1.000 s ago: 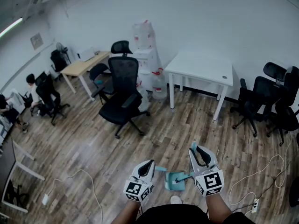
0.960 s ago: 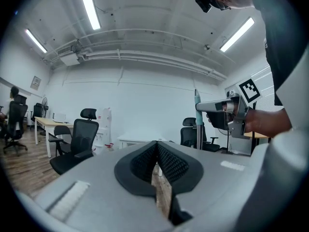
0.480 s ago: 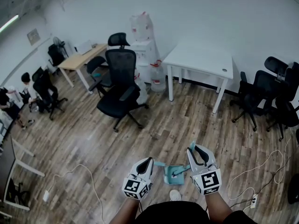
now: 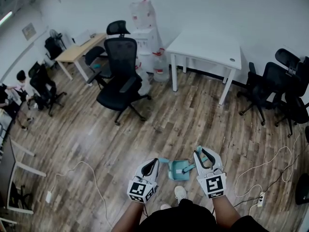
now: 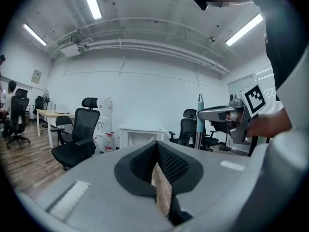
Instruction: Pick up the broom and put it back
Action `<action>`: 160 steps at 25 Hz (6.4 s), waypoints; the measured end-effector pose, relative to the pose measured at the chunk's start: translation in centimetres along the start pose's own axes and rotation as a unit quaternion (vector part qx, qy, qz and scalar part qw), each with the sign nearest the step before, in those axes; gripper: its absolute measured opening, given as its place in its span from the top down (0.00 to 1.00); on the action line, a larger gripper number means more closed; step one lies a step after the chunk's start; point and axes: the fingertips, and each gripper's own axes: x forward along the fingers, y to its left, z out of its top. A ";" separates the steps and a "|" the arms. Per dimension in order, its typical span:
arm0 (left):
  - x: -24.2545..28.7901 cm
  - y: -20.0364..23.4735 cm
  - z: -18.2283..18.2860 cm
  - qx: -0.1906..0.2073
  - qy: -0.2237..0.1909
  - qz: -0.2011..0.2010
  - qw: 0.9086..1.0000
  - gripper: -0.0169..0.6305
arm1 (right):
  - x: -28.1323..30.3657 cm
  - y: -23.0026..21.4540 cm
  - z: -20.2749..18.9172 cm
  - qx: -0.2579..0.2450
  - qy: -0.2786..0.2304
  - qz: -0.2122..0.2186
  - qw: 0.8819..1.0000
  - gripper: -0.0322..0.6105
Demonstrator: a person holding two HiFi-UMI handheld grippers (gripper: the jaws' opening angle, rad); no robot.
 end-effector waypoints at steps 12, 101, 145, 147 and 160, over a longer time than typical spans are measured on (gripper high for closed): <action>0.3 -1.2 -3.6 -0.027 0.037 -0.007 0.999 0.95 | -0.4 -0.4 -6.0 -0.022 0.058 -0.011 0.998 0.80; -8.0 2.6 -18.4 -0.131 0.174 0.155 0.964 0.95 | 11.0 14.7 -29.4 -0.083 0.232 0.241 0.939 0.81; -7.7 -0.7 -3.5 -0.003 0.024 0.020 1.000 0.95 | 2.1 10.4 -2.9 0.035 -0.008 0.100 0.994 0.95; -7.5 -1.3 -2.3 0.002 0.007 0.011 1.000 0.95 | 1.3 10.1 -1.4 0.034 -0.023 0.094 0.995 0.95; -7.7 -3.3 0.2 0.017 -0.040 -0.009 0.999 0.95 | -1.7 10.5 0.2 -0.011 -0.044 0.075 0.996 0.95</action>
